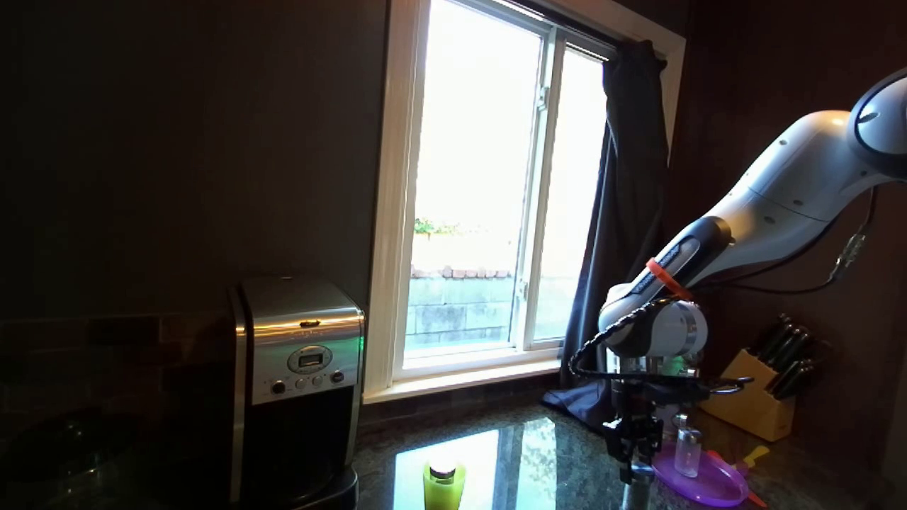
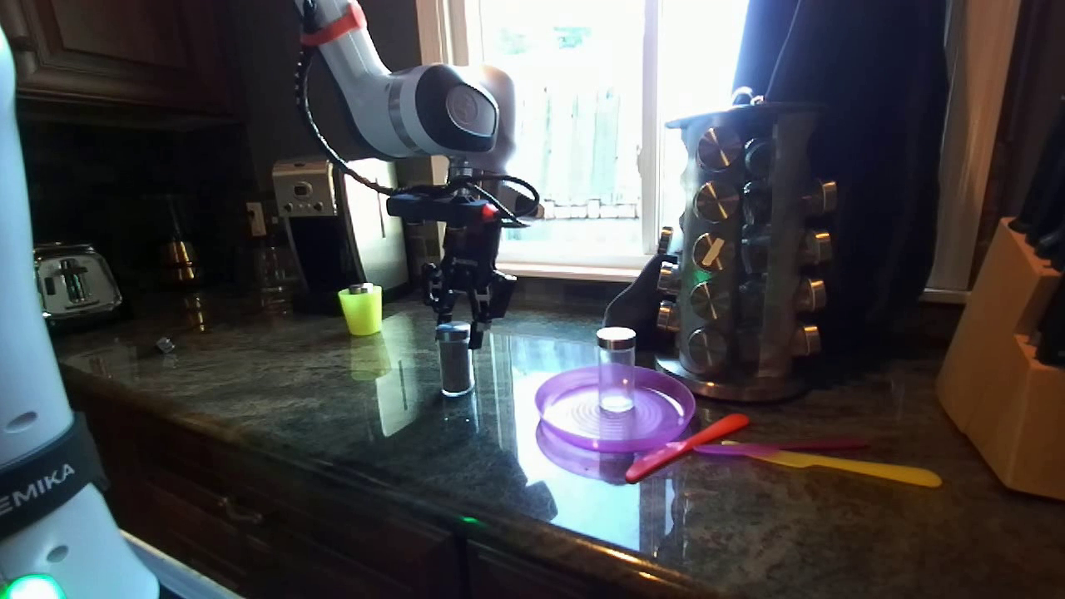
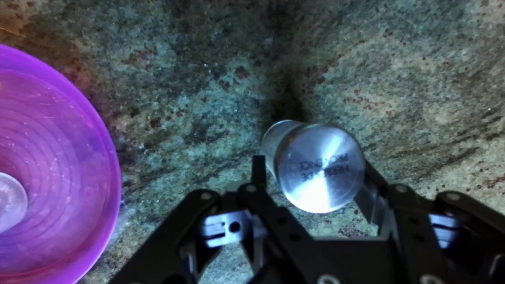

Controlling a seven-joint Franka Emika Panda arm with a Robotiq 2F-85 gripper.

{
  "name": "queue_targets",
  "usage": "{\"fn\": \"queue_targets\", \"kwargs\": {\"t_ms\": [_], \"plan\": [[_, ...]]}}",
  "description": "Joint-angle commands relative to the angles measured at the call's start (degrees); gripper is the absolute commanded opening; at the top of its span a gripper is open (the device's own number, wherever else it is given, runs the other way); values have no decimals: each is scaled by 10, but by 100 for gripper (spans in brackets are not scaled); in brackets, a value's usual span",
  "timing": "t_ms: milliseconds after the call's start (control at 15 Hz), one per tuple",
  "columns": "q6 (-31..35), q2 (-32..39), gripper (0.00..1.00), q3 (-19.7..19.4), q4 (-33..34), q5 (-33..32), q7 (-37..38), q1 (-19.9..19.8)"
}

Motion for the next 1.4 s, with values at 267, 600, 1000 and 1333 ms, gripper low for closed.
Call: {"fn": "queue_targets", "kwargs": {"t_ms": [267, 600, 1000, 1333], "plan": [[4, 13, 75, 5, -2, 6, -1, -5], [4, 16, 46, 5, -2, 7, -3, -6], [-13, -67, 24, 12, -33, 17, 2, -1], [-7, -218, 24, 15, -61, -6, 101, -1]]}}
